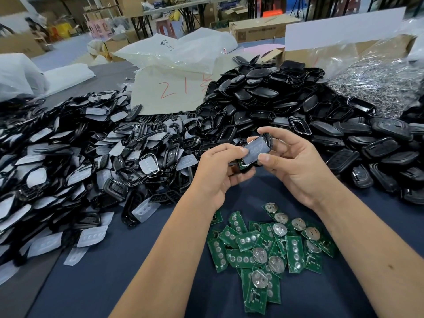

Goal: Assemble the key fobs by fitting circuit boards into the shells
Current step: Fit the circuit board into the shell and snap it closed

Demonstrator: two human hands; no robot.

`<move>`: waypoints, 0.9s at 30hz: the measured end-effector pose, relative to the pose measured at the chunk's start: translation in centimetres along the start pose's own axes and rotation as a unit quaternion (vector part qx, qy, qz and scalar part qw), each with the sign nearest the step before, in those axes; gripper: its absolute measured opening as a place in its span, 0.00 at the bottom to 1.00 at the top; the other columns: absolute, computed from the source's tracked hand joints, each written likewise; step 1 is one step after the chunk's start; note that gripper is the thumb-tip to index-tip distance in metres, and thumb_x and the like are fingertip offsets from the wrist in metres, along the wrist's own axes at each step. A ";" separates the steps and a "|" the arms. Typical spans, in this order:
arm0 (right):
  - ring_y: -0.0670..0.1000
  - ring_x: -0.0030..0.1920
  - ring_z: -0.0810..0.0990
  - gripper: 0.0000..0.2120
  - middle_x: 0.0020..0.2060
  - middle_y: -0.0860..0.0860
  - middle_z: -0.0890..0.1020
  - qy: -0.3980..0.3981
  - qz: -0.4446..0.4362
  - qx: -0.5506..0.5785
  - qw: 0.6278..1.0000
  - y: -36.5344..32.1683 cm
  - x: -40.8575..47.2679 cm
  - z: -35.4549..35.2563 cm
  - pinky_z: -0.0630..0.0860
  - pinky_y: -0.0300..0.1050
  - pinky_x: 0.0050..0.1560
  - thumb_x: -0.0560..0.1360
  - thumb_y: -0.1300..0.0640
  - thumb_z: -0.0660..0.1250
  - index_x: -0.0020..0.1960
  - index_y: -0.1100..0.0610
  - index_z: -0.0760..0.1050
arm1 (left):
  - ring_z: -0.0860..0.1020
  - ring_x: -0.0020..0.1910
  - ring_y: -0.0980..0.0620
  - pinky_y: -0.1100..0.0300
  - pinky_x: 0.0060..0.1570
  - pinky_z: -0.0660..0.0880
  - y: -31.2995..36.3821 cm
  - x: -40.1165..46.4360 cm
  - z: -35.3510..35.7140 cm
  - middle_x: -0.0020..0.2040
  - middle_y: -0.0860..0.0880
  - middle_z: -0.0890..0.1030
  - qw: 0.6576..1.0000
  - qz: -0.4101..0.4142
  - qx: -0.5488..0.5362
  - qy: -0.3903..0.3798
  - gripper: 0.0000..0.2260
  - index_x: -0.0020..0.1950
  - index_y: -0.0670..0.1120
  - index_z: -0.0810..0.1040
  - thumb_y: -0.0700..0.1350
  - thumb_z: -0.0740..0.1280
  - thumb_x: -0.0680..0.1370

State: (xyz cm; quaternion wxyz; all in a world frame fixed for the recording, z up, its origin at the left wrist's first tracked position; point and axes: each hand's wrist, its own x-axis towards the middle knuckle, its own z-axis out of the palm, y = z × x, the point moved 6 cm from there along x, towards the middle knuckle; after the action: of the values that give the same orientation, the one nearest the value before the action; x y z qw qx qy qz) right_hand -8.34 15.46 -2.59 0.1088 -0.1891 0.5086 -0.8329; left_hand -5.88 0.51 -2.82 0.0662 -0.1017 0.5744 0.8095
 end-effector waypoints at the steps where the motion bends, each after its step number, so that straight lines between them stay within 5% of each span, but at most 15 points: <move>1: 0.59 0.49 0.75 0.23 0.56 0.64 0.84 -0.001 0.001 -0.001 1.000 0.0 0.0 0.0 0.79 0.39 0.44 0.69 0.65 0.76 0.63 0.53 0.82 | 0.84 0.39 0.48 0.59 0.38 0.81 0.0 0.0 0.0 0.46 0.42 0.84 1.000 0.001 0.002 0.003 0.09 0.39 0.43 0.80 0.36 0.70 0.78; 10: 0.49 0.40 0.81 0.22 0.57 0.66 0.81 0.024 0.005 0.021 0.999 -0.1 0.0 -0.5 0.78 0.39 0.40 0.72 0.67 0.70 0.64 0.57 0.80 | 0.83 0.41 0.47 0.59 0.40 0.81 0.4 -0.1 0.0 0.46 0.41 0.85 0.996 0.062 0.058 0.010 0.10 0.39 0.46 0.83 0.37 0.72 0.79; 22: 0.50 0.45 0.84 0.25 0.64 0.60 0.82 -0.039 -0.013 0.030 0.999 -0.3 -0.1 -0.2 0.80 0.41 0.48 0.71 0.67 0.74 0.67 0.54 0.80 | 0.82 0.40 0.47 0.56 0.41 0.81 0.8 0.0 -0.3 0.45 0.37 0.84 0.991 0.112 0.066 0.021 0.07 0.41 0.45 0.84 0.37 0.73 0.78; 27: 0.51 0.42 0.83 0.20 0.53 0.58 0.86 0.014 -0.023 0.009 1.000 -0.2 0.1 -0.8 0.79 0.41 0.44 0.75 0.70 0.68 0.66 0.59 0.79 | 0.81 0.38 0.44 0.51 0.39 0.82 1.9 -0.3 -0.4 0.43 0.34 0.82 0.962 0.214 0.164 0.051 0.06 0.41 0.49 0.84 0.41 0.74 0.77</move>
State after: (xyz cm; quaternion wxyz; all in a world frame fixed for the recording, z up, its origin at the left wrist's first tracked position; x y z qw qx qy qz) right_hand -8.78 16.20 -2.75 0.0844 -0.1880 0.4983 -0.8421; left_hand -6.01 -0.54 -1.11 -0.1222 -0.0049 0.7104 0.6931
